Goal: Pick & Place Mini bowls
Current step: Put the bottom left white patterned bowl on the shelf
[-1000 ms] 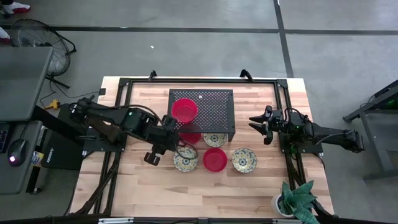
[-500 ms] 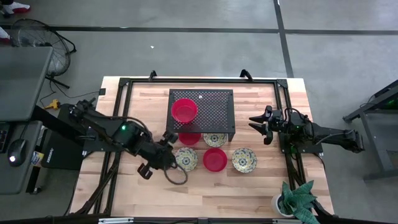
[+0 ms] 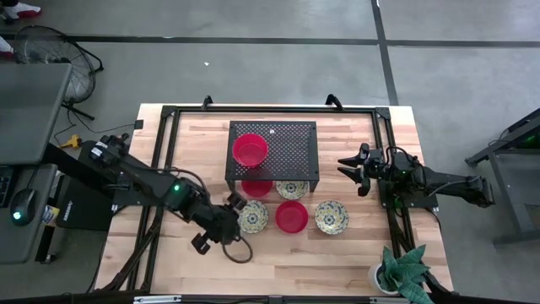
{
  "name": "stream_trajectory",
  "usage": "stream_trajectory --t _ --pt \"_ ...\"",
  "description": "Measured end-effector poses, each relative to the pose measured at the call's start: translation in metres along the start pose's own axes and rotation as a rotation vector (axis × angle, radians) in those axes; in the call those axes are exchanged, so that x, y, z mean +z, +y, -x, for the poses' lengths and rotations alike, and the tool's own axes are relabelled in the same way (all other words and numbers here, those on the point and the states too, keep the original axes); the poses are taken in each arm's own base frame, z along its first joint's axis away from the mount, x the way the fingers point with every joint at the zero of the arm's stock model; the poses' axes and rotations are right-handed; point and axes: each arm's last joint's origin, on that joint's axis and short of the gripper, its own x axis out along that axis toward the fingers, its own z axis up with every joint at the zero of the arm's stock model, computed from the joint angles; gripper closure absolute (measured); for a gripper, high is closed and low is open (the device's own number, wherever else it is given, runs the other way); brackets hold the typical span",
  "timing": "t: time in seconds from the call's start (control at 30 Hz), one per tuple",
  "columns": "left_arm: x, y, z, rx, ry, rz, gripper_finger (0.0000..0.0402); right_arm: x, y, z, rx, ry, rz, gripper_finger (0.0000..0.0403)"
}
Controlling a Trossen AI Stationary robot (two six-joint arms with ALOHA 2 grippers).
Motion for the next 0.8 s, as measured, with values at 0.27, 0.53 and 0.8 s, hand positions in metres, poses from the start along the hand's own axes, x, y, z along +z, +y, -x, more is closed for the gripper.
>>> stream_trajectory --t 0.27,0.53,0.8 --pt "-0.009 -0.006 -0.027 -0.063 -0.019 -0.052 0.0270 0.000 0.000 0.000 0.000 0.000 0.000 0.0265" --pt "0.001 -0.005 -0.039 -0.038 -0.112 -0.008 0.0270 0.000 0.000 0.000 0.000 0.000 0.000 0.0265" --pt "0.003 -0.003 -0.049 -0.032 -0.106 0.027 0.0270 0.000 0.000 0.000 0.000 0.000 0.000 0.0265"
